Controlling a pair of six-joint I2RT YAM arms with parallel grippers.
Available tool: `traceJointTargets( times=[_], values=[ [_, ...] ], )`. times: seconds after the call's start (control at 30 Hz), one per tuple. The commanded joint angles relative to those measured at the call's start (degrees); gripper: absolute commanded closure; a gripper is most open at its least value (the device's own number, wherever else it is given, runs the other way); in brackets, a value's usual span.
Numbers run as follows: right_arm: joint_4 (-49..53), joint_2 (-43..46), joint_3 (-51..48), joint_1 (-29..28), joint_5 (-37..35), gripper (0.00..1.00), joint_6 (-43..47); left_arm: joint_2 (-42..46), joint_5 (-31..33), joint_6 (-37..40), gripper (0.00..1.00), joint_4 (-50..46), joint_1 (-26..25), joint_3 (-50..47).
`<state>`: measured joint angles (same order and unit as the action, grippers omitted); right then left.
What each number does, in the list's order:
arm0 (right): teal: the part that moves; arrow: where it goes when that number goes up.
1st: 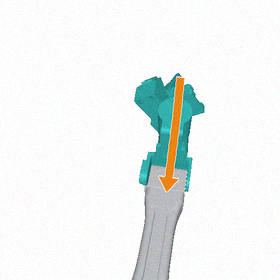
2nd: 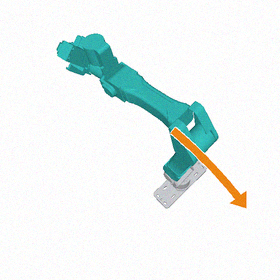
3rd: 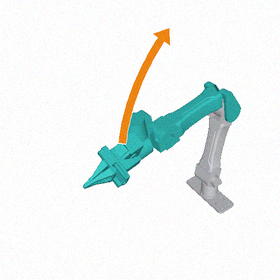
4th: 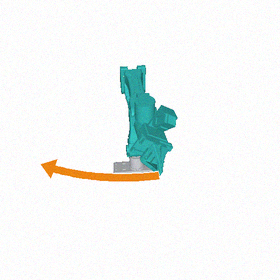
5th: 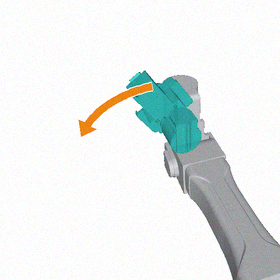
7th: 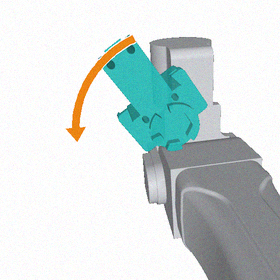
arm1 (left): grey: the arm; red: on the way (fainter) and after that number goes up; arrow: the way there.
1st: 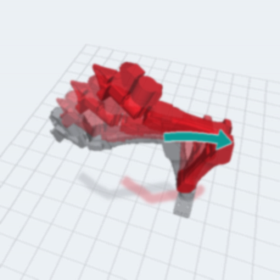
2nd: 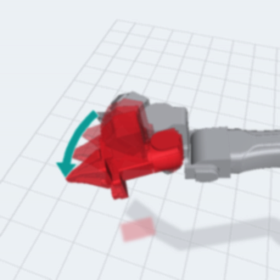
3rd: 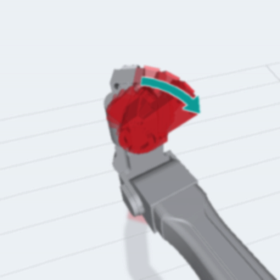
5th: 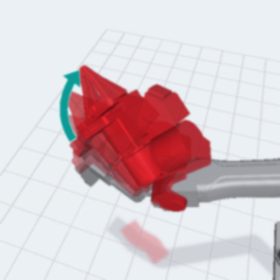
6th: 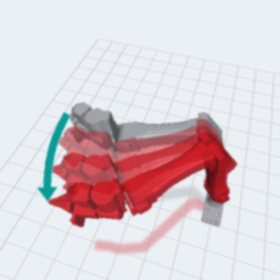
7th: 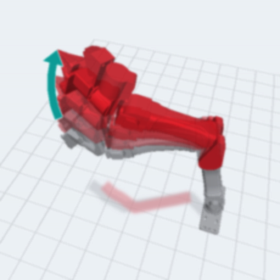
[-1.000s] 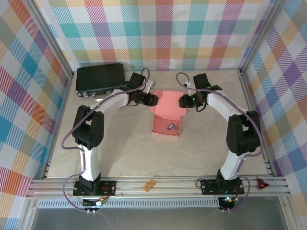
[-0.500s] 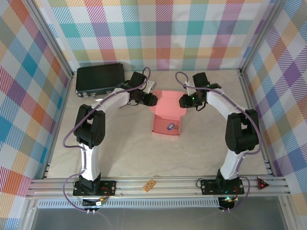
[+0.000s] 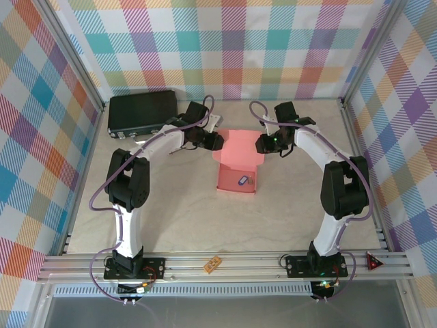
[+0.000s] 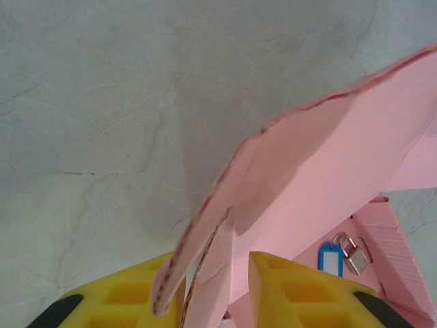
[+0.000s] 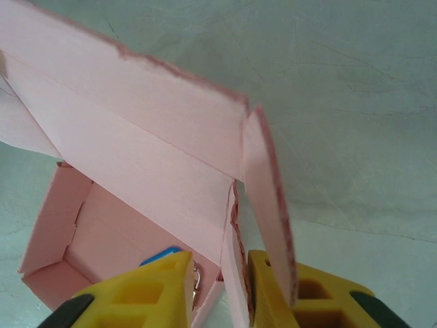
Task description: Fold the paper box
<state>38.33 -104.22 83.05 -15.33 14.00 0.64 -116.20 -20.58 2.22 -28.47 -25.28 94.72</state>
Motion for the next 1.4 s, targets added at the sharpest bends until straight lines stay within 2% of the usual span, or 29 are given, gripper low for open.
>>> traceJointTargets(
  times=[0.0,0.47,0.8,1.2,1.37],
  values=[
    [1.8,0.7,1.7,0.2,0.8,0.74,1.2,2.0,-1.5,0.2,0.70,-1.2,0.8,1.6],
    [1.2,1.6,1.6,-0.5,-1.1,0.83,0.9,3.4,-1.0,-0.4,0.77,-1.9,0.8,1.4],
    [-1.6,3.6,-0.8,-1.3,-3.2,0.88,-0.9,5.7,0.3,-2.0,0.88,-0.3,0.6,-0.4],
    [-2.4,3.8,-1.6,-1.9,-4.3,0.91,-1.0,4.9,0.5,-3.2,0.86,1.3,0.2,-2.8],
    [-3.8,4.2,-2.7,-2.3,-5.1,0.94,-1.7,6.1,2.0,-5.7,0.92,4.6,-0.1,-5.7]
  ],
)
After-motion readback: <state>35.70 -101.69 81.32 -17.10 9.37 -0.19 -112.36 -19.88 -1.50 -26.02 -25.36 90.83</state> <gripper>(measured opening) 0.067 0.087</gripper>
